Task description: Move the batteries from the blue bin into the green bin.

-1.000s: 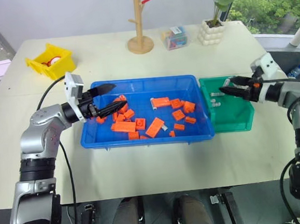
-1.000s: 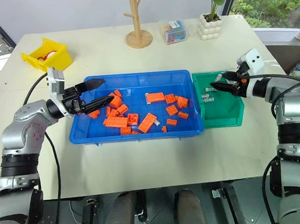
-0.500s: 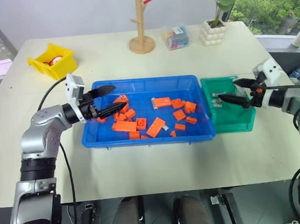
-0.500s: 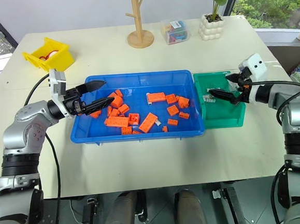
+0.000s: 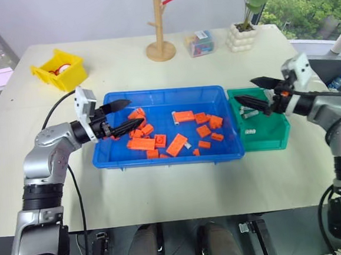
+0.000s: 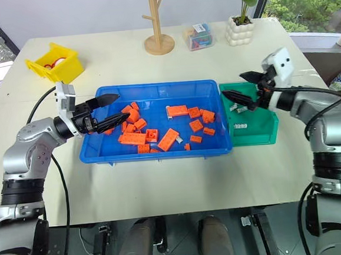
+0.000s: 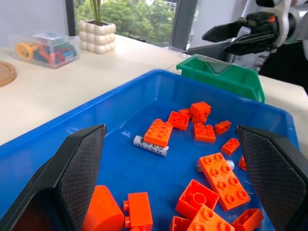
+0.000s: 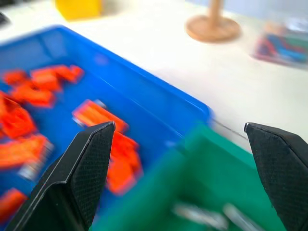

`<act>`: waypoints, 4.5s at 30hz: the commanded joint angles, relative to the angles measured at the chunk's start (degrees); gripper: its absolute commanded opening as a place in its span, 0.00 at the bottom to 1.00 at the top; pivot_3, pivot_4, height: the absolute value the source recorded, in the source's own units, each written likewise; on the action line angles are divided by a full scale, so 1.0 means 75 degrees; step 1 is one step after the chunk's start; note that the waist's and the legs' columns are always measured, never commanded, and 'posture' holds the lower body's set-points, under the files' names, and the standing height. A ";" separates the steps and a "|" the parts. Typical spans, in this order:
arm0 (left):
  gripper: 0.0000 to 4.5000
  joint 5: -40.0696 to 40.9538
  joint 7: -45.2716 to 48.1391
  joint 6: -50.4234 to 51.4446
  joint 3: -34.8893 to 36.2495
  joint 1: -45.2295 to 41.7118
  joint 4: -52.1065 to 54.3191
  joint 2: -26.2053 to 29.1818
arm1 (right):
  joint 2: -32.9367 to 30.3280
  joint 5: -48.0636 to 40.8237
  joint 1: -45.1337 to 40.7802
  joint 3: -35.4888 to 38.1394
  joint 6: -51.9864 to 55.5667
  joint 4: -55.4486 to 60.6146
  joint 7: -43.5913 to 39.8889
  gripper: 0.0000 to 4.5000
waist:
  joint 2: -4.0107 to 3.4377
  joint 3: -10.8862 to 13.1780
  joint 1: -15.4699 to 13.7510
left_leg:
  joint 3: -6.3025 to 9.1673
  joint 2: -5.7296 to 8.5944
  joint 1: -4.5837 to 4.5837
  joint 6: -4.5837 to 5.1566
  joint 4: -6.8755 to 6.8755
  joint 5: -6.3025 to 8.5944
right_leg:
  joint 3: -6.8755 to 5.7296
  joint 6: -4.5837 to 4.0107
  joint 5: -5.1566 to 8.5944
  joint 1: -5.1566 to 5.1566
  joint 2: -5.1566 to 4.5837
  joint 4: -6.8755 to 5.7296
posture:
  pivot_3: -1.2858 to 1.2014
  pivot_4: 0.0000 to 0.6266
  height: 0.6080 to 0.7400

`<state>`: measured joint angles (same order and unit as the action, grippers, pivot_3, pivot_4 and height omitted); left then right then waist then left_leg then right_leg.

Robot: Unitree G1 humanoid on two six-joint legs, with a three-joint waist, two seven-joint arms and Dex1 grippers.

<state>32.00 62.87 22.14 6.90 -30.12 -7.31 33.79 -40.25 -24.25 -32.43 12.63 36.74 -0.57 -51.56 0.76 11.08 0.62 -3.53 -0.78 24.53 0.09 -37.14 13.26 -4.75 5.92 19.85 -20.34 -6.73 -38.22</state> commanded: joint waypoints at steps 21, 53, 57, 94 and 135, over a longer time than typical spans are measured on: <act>1.00 0.0282 -0.0532 0.0107 0.0557 0.0523 0.0843 0.0164 | 0.0712 -0.0660 0.0269 -0.0334 -0.0090 0.0597 0.0274 0.99 | 0.0001 -0.0001 0.0000 | 0.0004 0.0003 0.0000 0.0002 0.0001 0.0001 | 0.0000 0.0000 0.0000 0.0000 -0.0001 -0.0001 | 0.52 0.24 1.00; 1.00 0.0513 -0.0608 0.0325 0.0742 0.0916 0.1382 0.0368 | 0.1271 -0.0871 0.0038 -0.1875 0.0082 0.0731 -0.0182 0.99 | 0.0001 -0.0001 0.0002 | 0.0005 0.0002 0.0000 0.0003 0.0001 0.0002 | 0.0000 0.0000 0.0000 -0.0001 -0.0001 -0.0001 | 0.52 0.24 1.00; 1.00 0.0568 -0.0631 0.0348 0.0775 0.0996 0.1467 0.0392 | 0.1312 -0.0853 0.0018 -0.1880 0.0072 0.0692 -0.0171 0.99 | 0.0001 -0.0001 -0.0002 | 0.0007 0.0002 0.0001 0.0003 0.0000 0.0002 | 0.0000 0.0000 0.0000 -0.0001 -0.0001 -0.0001 | 0.52 0.24 1.00; 1.00 0.0907 -0.0920 0.0676 0.1075 0.1347 0.2216 0.0743 | 0.1654 0.1082 -0.0935 -0.3507 -0.0988 -0.1411 -0.1173 0.99 | 0.0003 -0.0002 0.0011 | 0.0008 0.0002 0.0000 0.0003 -0.0001 0.0002 | 0.0000 0.0000 0.0000 -0.0002 -0.0001 -0.0003 | 0.52 0.24 1.00; 1.00 0.0871 -0.0999 0.0514 0.0996 0.1254 0.1997 0.0664 | 0.3775 0.1561 -0.1970 -0.3282 -0.2458 -0.2449 0.0072 0.02 | 0.0003 -0.0002 0.0030 | 0.0007 0.0001 0.0000 0.0002 0.0003 0.0002 | 0.0000 0.0000 0.0000 -0.0008 0.0001 -0.0007 | 0.52 0.24 1.00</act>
<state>37.95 55.14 26.86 12.84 -20.28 6.71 38.40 -13.37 -13.40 -45.68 -11.72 21.42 -18.10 -52.18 0.79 11.07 0.84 -3.48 -0.77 24.54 0.10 -37.12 13.27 -4.74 5.92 19.85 -20.40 -6.72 -38.28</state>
